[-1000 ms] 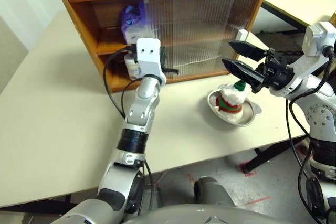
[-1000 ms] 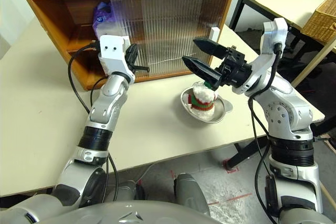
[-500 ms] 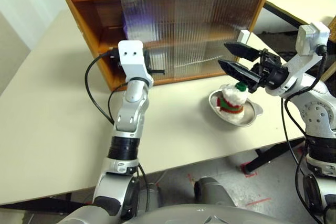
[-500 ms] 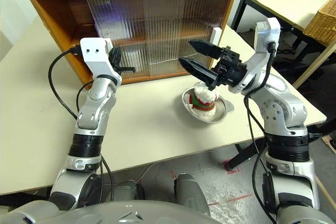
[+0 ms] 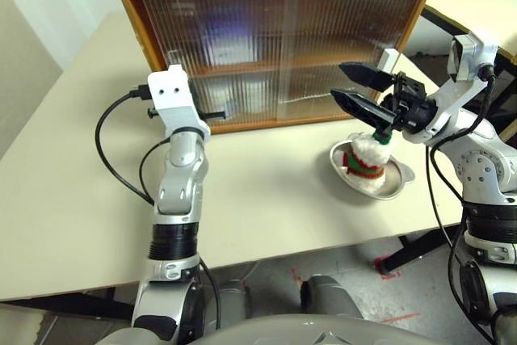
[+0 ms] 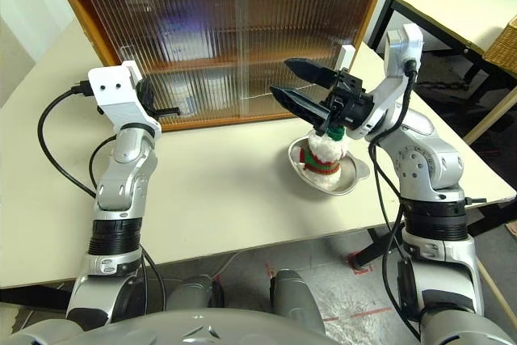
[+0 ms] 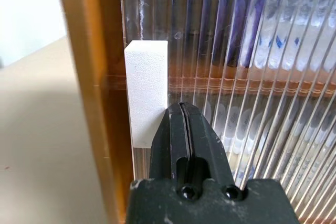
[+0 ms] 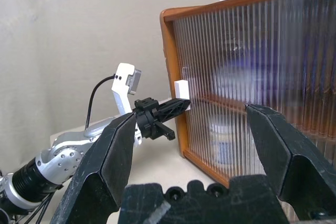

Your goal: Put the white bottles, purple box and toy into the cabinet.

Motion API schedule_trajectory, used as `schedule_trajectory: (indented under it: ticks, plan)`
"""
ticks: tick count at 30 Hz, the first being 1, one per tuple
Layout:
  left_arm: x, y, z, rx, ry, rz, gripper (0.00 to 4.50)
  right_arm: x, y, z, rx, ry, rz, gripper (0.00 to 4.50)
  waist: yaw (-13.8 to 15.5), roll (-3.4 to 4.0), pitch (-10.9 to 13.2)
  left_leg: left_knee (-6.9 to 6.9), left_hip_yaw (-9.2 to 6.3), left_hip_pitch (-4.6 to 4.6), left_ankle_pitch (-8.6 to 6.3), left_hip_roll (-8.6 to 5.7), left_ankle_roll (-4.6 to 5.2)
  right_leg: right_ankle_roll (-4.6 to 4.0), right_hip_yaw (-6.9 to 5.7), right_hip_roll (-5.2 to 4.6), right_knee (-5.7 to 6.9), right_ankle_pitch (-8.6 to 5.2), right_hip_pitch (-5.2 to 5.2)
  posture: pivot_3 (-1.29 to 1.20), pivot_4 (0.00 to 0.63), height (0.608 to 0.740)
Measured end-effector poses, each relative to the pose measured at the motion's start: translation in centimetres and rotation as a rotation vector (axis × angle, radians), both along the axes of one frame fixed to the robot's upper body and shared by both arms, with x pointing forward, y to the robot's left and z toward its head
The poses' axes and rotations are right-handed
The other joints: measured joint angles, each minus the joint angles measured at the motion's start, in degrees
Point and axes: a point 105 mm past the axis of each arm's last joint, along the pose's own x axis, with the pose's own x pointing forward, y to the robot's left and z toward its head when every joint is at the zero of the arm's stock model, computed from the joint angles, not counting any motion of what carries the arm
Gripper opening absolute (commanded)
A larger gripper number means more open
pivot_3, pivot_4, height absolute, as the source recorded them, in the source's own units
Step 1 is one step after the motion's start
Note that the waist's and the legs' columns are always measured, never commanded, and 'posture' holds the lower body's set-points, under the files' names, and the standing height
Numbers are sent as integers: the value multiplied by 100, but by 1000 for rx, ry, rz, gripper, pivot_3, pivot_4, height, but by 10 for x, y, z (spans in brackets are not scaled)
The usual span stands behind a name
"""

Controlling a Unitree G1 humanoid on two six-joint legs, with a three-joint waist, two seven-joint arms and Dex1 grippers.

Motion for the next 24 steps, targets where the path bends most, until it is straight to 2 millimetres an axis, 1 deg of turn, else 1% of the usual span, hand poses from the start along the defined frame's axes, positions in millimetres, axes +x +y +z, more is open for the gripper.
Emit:
schedule_trajectory:
  ticks: [3, 19, 23, 24]
  plan:
    - [0, 5, 0, 3, 1, 19, 45, 0, 0, -1, 1, 3, 0, 4500, 1, 0, 0, 0, 0, 0, 0, 0, 0, -1, 0, 0, 0, 1, 0, 15, 0, 740]
    - [0, 10, 0, 9, 3, 67, 45, 2, -1, -3, 1, 9, -6, 4500, -22, 0, 0, 0, 0, 1, 0, 2, 0, -4, -1, 2, 0, 2, -2, -4, 0, 740]
    - [1, 9, 1, 11, -3, 63, 45, 3, -1, -2, -2, 2, -10, 4500, -25, 0, 0, 0, 0, 1, 0, 3, 0, -5, -1, 2, 0, 3, -3, -12, 0, 740]
    - [2, 6, 3, 13, -13, 38, 45, 3, -1, -1, -2, 1, -11, 4500, -19, 0, 0, 0, 1, 0, 0, 2, 0, -5, -2, 2, 0, 2, -3, -16, 0, 740]
